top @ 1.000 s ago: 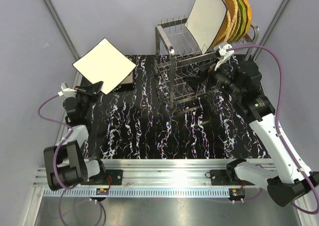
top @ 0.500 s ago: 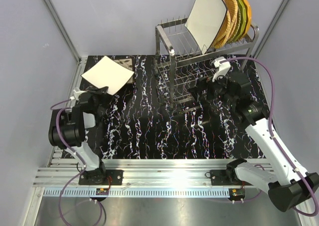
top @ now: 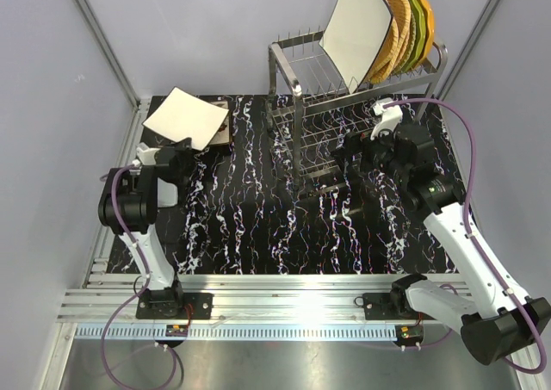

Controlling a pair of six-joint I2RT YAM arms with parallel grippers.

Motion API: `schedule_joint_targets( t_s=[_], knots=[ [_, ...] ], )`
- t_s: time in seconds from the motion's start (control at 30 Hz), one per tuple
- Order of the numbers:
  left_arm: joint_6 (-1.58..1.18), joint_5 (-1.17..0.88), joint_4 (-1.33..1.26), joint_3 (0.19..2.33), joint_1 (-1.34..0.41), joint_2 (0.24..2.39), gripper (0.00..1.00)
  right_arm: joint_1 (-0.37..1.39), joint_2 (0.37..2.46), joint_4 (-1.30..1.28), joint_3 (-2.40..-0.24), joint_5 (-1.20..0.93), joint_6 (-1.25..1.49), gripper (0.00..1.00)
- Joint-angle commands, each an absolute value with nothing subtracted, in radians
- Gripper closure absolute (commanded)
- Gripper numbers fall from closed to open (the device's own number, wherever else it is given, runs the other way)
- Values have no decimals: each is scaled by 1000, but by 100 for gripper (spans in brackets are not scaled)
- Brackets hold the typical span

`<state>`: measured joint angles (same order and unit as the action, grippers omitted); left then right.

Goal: Unload the plates from the dish rack
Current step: Place the plate on the table

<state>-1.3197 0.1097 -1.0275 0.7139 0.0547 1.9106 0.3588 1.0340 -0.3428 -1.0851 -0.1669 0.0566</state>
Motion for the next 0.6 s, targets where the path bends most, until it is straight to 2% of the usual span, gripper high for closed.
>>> schedule_joint_targets(
  t_s=[0.0, 0.4, 0.57],
  knots=[
    [-1379, 305, -1352, 821, 17, 1908, 100, 348, 1035, -304, -1083, -149, 52, 0],
    [-1454, 604, -1195, 960, -110, 1968, 100, 334, 1023, -291, -1074, -150, 54, 0],
    [-1500, 667, -1091, 1022, -158, 1980, 96, 328, 1016, -287, -1071, -152, 58, 0]
  ],
)
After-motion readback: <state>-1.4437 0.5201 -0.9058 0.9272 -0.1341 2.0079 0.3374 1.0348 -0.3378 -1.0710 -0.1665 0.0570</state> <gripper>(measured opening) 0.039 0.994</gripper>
